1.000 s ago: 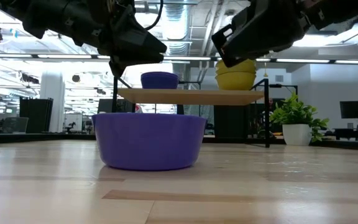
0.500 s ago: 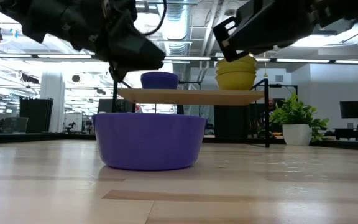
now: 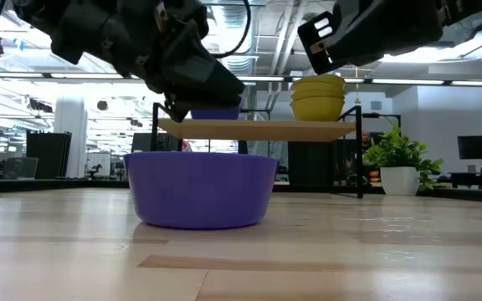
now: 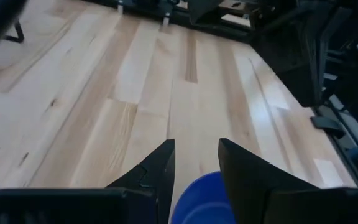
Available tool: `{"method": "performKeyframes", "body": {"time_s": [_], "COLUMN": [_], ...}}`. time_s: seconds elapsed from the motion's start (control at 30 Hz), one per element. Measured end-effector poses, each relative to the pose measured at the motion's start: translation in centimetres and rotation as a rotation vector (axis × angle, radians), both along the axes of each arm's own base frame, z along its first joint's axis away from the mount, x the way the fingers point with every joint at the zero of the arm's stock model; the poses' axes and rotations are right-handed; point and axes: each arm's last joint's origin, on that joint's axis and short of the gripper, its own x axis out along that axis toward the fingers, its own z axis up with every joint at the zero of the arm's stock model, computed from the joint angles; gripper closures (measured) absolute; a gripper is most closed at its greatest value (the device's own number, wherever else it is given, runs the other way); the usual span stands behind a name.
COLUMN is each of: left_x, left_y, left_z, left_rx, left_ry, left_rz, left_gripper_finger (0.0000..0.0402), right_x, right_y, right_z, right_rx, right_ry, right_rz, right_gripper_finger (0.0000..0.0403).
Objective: Pick & Place Mini bowls
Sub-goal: Stack the blue bowl on the blue bowl on the shelf
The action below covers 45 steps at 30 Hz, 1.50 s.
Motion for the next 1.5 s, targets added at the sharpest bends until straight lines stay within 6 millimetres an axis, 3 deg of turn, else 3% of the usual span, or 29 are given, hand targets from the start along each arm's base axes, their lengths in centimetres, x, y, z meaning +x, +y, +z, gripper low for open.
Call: {"method": "performKeyframes", "body": {"time_s": [0.3,0.5,0.73,1.0,1.17,1.33,1.5], "left_x": [0.2,0.3,0.1,2.3,3.9,3.3,1.8], "left_y": [0.1,0.6,0.0,-1.8,-3.0,-4.2,-4.4], "left_z": [0.0,-0.2,-0.3,-0.4,-0.5,1.1,2.9], "left_rx": [0.013,0.046,0.060,0.082,0.100,0.130,0.132], "left_ry": [0.035,0.051,0.060,0.088,0.250,0.382,0.388], "left_rz": [0.005,0.015,-0.041,-0.035,-0.045,-0.078,-0.099], "left_gripper_finger": [0.0280,0.0280,0.0280,0.0280,0.0280,0.0280,0.0280], "right_x": [0.0,0.6,0.0,-0.9,-2.0,-3.8,-5.5], "right_y": [0.0,-1.1,-1.9,0.1,1.9,3.9,6.1], "right_z": [0.1,0.2,0.0,-0.1,-0.3,-0.8,-0.9], "right_rx": [-0.014,-0.037,-0.028,-0.033,-0.046,-0.070,-0.074], "right_ry": [-0.011,-0.046,0.059,0.082,0.100,0.171,0.167], "right_rz": [0.010,-0.009,-0.057,-0.041,-0.062,-0.107,-0.142], "right_gripper_finger": [0.0402,0.0402,0.0402,0.0402,0.0402,0.0402,0.0402]}}
